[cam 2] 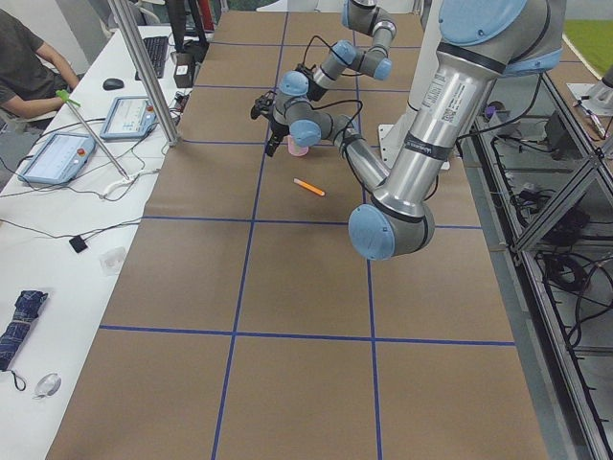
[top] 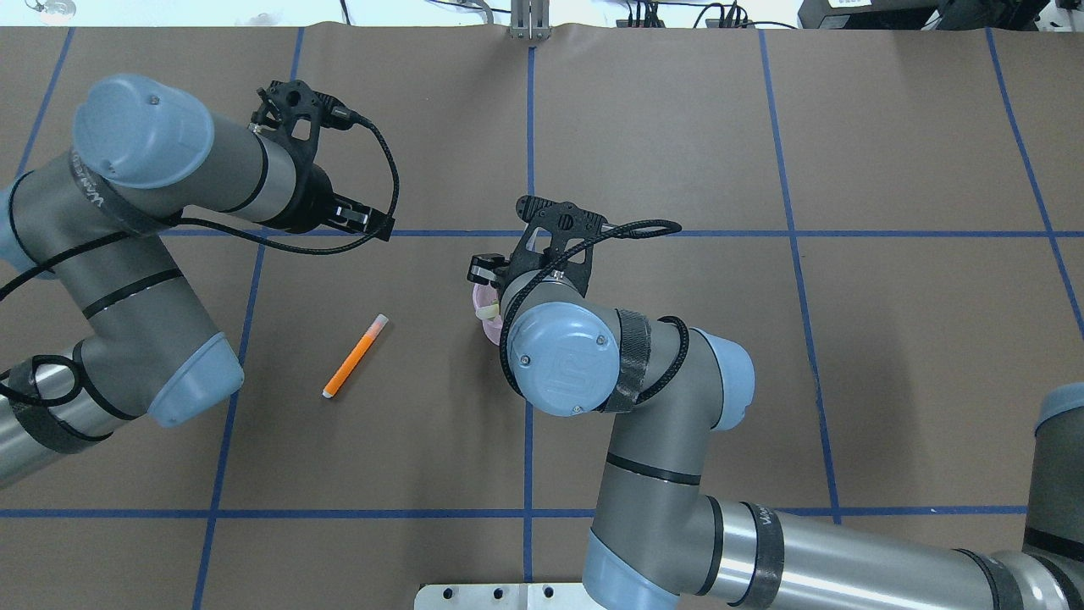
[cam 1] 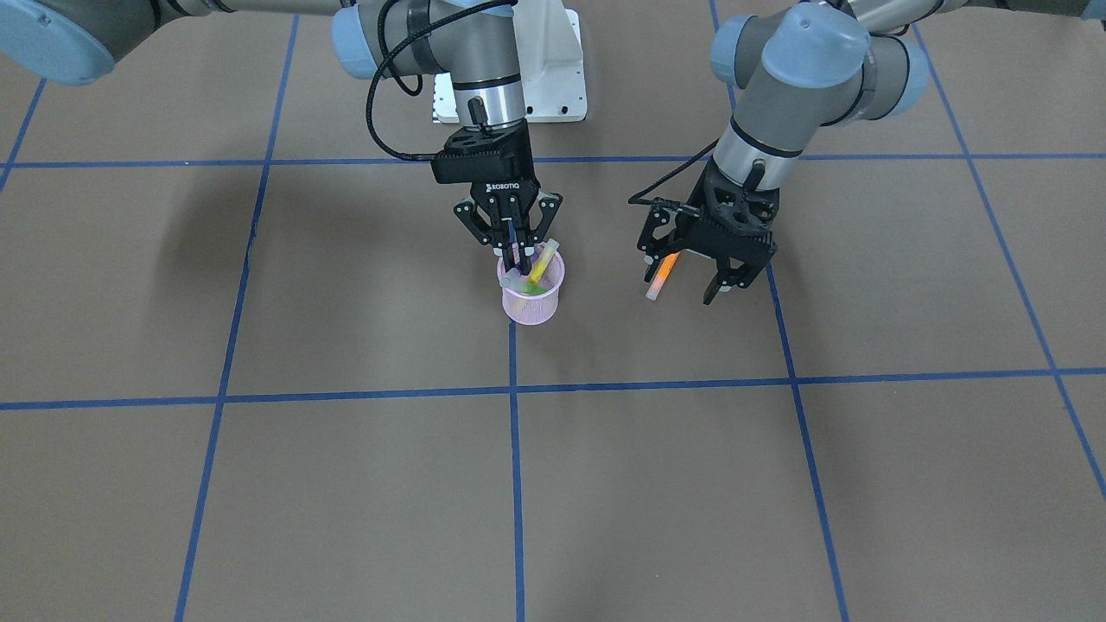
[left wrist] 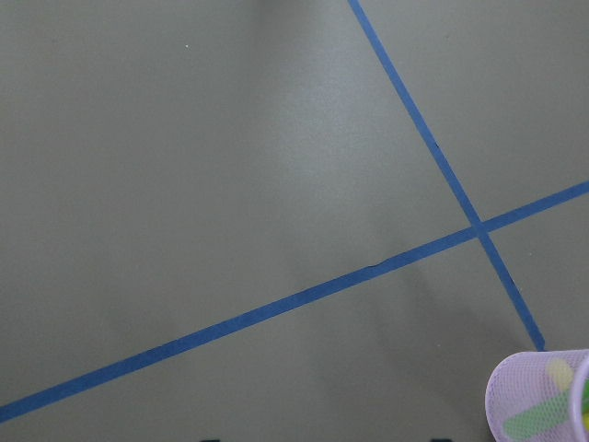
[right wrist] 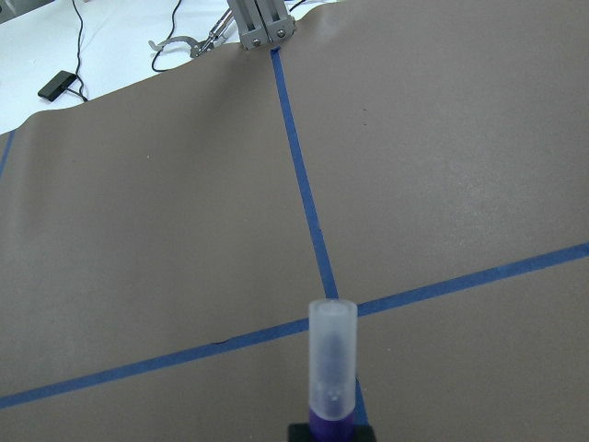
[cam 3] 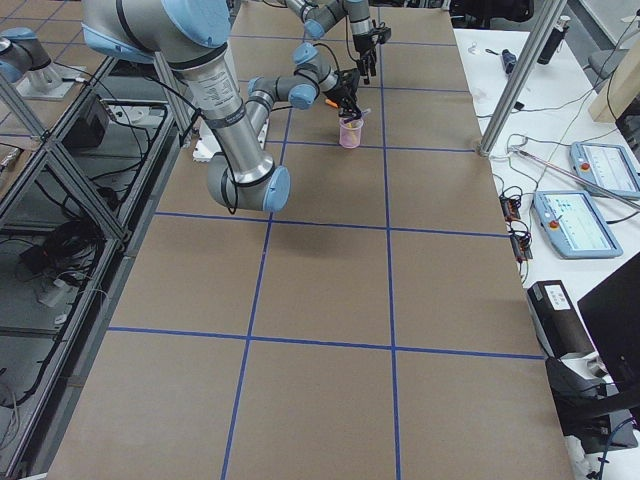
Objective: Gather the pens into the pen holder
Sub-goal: 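Lower the purple marker into the pink cup and open the right gripper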
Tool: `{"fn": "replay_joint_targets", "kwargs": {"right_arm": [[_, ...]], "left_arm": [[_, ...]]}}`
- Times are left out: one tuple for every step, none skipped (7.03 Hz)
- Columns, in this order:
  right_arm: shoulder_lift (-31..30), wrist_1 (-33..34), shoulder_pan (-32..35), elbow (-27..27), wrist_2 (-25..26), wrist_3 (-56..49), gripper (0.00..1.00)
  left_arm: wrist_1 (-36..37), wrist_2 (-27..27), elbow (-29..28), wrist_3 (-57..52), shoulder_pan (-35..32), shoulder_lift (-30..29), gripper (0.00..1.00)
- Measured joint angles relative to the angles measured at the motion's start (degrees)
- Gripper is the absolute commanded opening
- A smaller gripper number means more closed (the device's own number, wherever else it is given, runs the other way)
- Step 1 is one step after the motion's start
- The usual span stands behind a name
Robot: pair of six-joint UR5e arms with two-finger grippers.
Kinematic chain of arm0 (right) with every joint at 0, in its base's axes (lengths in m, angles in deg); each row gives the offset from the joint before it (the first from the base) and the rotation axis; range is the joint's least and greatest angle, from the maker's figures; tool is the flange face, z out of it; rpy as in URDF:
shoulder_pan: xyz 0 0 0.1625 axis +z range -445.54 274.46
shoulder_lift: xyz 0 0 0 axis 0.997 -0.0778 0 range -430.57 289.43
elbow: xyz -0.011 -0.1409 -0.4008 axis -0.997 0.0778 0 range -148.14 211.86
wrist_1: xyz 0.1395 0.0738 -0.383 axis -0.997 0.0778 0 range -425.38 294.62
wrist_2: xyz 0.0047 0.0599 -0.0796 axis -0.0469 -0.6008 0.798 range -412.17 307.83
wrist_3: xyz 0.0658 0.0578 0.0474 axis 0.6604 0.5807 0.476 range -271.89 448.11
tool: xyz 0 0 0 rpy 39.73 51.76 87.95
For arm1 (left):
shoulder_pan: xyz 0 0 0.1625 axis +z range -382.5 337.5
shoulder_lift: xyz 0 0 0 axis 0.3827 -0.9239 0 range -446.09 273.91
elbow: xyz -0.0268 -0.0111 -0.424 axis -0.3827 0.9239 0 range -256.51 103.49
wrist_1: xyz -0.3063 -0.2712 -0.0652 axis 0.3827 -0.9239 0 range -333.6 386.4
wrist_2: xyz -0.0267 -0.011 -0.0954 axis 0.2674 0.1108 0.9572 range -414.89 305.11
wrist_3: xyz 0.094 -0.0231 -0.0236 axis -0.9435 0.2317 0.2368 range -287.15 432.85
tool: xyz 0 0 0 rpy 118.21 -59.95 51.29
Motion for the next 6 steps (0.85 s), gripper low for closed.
{"fn": "replay_joint_targets", "kwargs": {"right_arm": [[0.0,0.0,0.01,0.13,0.02,-0.04,0.99],[0.02,0.02,0.0,0.45,0.4,-0.09,1.0],[0.08,0.04,-0.04,0.99,1.25,-0.18,1.0],[0.15,0.03,-0.06,1.01,1.83,-0.7,1.0],[0.14,0.03,-0.06,0.2,1.96,-1.67,1.0],[-0.22,0.08,0.03,-1.47,1.75,-2.35,1.0]], "left_arm": [[-0.01,0.0,0.02,0.0,0.03,0.0,0.84],[-0.03,0.0,0.03,0.0,0.06,0.0,0.84],[-0.06,0.0,-0.02,0.0,0.1,0.0,0.84],[0.14,0.06,-0.24,-0.02,0.22,-0.14,0.84],[2.33,0.57,-0.58,-0.16,0.39,-0.82,0.84],[6.08,1.59,-0.94,-0.38,0.6,-1.76,0.84]]}}
